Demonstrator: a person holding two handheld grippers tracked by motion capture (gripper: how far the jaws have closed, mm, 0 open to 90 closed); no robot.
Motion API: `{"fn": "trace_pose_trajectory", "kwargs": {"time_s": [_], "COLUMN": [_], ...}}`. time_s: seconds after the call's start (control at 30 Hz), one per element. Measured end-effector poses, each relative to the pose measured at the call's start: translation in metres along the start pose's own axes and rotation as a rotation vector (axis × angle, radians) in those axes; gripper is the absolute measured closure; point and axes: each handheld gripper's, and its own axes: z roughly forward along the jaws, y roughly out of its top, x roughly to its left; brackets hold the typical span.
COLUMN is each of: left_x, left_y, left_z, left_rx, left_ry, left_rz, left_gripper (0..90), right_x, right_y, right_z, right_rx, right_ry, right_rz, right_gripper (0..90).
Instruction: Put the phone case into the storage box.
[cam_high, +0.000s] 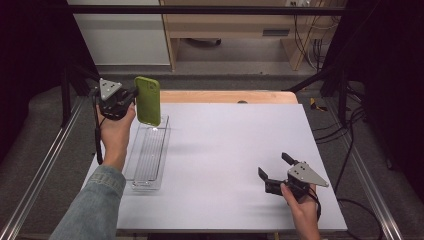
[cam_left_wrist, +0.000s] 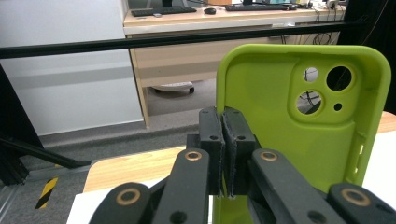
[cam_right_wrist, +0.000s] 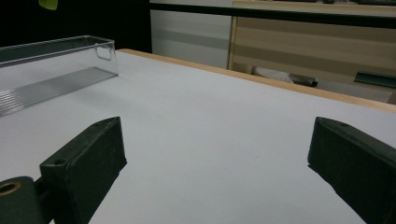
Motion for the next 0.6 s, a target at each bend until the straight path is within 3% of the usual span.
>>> {"fn": "trace_pose_trajectory", "kwargs": {"time_s": [0.6], "left_x": [0.0022], "left_y": [-0.0054], "left_z": [0.0045], "left_rx": [0.015], "left_ry": [0.008], "left_rz": [-0.004], "left_gripper": [87.1], "right_x": [0.0004], "right_y": [-0.0011], "right_z": [0.0013], "right_rx": [0.01], "right_ry": [0.007], "right_rz": [-0.006], "right_gripper": [4.0]}}
